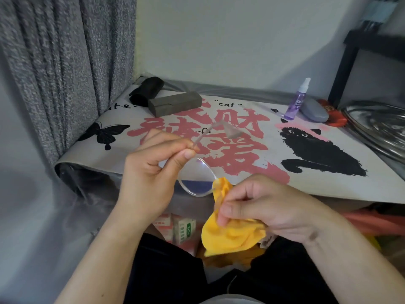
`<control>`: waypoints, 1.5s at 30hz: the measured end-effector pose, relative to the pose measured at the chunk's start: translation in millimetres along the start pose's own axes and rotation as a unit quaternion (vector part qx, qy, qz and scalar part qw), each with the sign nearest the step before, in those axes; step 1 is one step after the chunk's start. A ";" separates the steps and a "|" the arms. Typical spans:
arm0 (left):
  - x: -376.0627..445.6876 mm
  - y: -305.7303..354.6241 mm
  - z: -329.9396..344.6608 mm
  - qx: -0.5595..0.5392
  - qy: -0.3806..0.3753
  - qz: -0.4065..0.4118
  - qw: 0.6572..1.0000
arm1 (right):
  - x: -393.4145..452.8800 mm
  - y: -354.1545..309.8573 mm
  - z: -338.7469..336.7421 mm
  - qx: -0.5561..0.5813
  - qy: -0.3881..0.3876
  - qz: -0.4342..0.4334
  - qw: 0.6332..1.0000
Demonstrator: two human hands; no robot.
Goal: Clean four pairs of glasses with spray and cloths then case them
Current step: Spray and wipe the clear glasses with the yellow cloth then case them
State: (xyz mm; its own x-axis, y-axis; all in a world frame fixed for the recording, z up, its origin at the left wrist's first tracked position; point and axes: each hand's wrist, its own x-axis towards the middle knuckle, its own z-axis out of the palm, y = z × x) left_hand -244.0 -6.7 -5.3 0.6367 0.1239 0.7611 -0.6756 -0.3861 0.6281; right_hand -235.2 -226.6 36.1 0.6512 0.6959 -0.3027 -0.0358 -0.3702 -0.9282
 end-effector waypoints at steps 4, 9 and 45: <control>-1.7 -6.2 0.3 -0.030 0.010 -0.051 0.998 | -4.4 -0.1 -4.8 0.062 -0.060 -0.049 0.995; 1.3 -3.6 -2.0 -0.017 0.016 -0.029 0.999 | 3.9 9.8 -0.4 0.088 0.021 -0.076 0.993; 1.8 2.6 -4.3 0.024 -0.002 0.035 0.999 | 9.5 18.7 10.2 0.243 0.169 0.009 0.955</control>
State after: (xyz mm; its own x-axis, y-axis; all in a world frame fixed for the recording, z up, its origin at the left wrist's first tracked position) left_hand -246.2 -3.6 -1.5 0.5899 0.0902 0.8024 -0.7001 -0.4379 0.5640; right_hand -237.5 -220.6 13.7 0.8516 0.4236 -0.3090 -0.3435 0.0056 -0.9391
